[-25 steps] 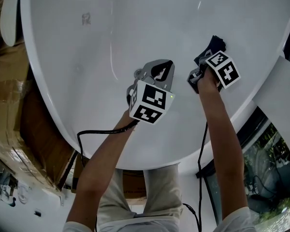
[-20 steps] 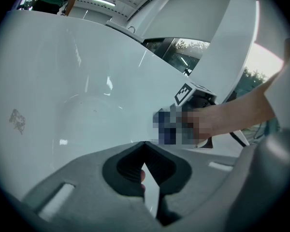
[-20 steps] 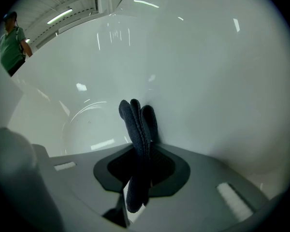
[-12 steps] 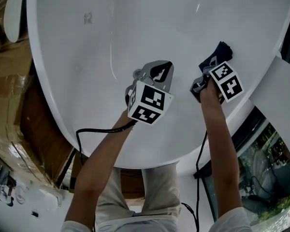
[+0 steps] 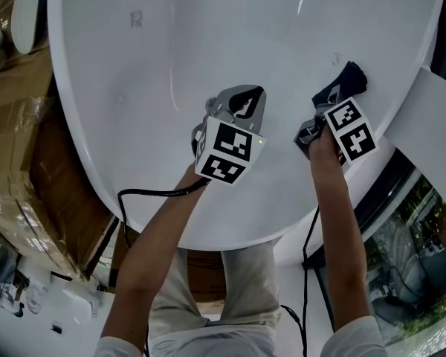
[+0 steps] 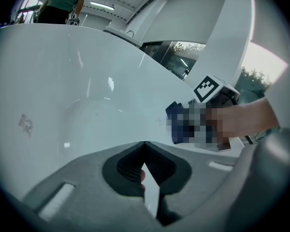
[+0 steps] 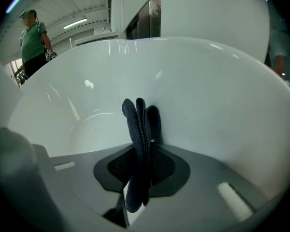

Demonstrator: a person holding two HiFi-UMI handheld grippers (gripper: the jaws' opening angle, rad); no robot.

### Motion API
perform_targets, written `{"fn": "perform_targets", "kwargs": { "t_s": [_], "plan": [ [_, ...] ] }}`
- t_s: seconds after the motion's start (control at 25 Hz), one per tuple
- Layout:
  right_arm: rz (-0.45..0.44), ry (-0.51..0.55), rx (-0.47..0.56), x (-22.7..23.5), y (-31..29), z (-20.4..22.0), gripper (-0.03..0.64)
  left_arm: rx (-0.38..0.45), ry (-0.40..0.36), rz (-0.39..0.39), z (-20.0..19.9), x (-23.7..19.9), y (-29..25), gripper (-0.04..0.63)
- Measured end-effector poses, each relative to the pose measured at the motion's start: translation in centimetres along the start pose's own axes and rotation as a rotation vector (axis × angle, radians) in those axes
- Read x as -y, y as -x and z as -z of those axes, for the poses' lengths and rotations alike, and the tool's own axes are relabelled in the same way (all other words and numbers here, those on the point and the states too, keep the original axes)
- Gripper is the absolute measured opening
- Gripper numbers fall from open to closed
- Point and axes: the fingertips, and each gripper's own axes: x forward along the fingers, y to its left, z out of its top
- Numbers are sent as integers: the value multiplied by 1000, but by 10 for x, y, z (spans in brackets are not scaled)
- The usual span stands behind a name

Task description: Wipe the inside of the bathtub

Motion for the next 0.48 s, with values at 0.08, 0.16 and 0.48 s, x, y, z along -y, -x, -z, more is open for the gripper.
{"fn": "perform_targets", "kwargs": {
  "t_s": [0.08,0.16,0.48],
  "plan": [
    [-42,4,-4,-4,6,4,60,1,3,-6,2,1,6,0],
    [-99,46,-6,-10,13,12,60,-3,6,-11,5,4,11,0],
    [-193,131,-35,-22,34,57,60,-7,19,-16,27,9,31,0]
  ]
}}
